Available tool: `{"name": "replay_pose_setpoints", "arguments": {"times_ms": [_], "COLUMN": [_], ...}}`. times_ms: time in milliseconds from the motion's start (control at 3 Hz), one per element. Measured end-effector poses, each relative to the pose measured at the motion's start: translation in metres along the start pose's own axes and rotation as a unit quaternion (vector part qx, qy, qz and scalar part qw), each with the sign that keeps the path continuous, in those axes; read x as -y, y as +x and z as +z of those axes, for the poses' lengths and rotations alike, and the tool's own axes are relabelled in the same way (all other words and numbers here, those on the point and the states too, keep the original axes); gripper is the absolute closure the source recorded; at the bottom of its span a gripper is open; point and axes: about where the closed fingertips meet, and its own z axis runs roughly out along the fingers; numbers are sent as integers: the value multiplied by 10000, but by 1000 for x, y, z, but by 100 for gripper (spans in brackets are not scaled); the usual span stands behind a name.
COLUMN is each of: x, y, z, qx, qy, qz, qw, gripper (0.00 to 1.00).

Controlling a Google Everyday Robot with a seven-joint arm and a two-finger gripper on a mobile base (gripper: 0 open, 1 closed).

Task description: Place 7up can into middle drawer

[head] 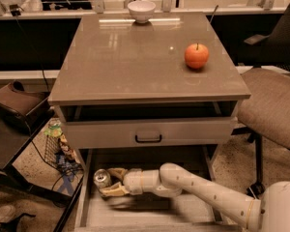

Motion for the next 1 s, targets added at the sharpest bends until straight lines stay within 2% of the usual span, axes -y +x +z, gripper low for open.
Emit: {"name": "replay_pose_setpoints", "arguments": {"times_ms": [333, 667, 1000], "x": [-1, -2, -2], "y": [0, -1, -1], "z": [2, 3, 3], "qx": [6, 10, 10], "qy": [-16, -28, -28], "qz": [1, 2, 2], "qw": [10000, 10000, 10000], "gripper": [5, 0, 0]}}
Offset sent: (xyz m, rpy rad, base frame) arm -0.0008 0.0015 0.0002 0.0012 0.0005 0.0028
